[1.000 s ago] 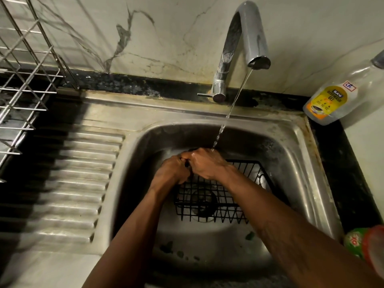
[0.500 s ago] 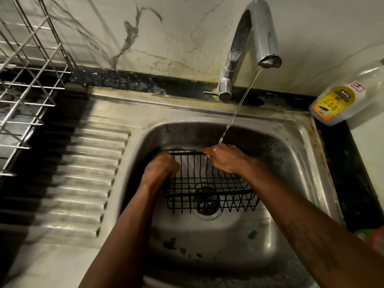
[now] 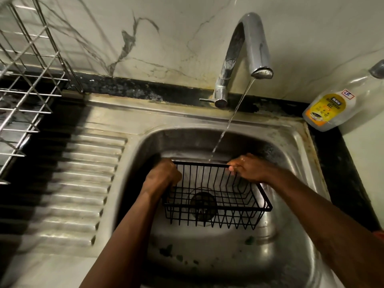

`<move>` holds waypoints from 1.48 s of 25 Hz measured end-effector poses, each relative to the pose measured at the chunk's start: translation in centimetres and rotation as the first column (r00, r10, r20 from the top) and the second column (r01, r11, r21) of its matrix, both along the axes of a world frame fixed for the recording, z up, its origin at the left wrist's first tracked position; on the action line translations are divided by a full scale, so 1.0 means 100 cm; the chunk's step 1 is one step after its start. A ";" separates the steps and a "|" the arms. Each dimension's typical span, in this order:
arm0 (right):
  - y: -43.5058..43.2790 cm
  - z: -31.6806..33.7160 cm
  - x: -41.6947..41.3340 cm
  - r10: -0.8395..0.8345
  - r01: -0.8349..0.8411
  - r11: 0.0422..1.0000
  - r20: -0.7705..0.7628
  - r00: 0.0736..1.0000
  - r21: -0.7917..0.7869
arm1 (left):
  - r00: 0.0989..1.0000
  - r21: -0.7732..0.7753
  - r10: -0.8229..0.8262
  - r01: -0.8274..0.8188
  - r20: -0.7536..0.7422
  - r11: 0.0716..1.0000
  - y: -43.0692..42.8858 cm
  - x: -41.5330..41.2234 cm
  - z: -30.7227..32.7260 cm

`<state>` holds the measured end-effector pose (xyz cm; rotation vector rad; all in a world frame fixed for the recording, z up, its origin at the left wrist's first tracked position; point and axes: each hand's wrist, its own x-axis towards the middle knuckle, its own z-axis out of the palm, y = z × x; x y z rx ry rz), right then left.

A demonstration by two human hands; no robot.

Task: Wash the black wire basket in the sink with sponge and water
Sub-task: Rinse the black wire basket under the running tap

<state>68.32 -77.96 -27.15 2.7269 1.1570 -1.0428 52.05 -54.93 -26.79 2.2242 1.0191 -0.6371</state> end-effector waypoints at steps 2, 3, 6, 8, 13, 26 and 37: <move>0.031 0.000 -0.015 0.080 -0.079 0.995 -0.014 0.997 0.060 | 1.000 -0.020 -0.017 0.017 0.026 1.000 -0.009 0.002 0.001; 0.057 -0.005 -0.032 0.129 -0.122 0.985 -0.049 0.990 0.120 | 0.998 -0.016 -0.044 0.045 0.045 0.999 -0.015 0.003 0.000; 0.121 -0.021 -0.073 0.216 -0.211 0.941 0.011 0.976 0.265 | 0.996 0.008 -0.059 0.059 0.067 0.998 -0.017 0.000 -0.002; 0.118 -0.021 -0.066 0.162 -0.179 0.948 0.084 0.983 0.263 | 0.999 -0.005 -0.034 0.034 0.035 0.999 -0.006 -0.003 -0.003; 0.017 0.004 -0.008 0.031 -0.033 0.999 0.092 0.995 0.015 | 1.000 -0.012 0.005 -0.005 -0.012 1.000 0.012 -0.005 -0.005; 0.026 -0.003 -0.019 0.047 -0.051 0.997 0.081 0.996 0.051 | 1.000 -0.033 -0.028 0.028 0.008 0.999 -0.001 -0.001 -0.007; 0.099 -0.007 -0.060 0.164 -0.189 0.964 0.139 0.976 0.189 | 0.993 0.049 -0.118 0.116 0.030 0.992 -0.015 -0.001 0.003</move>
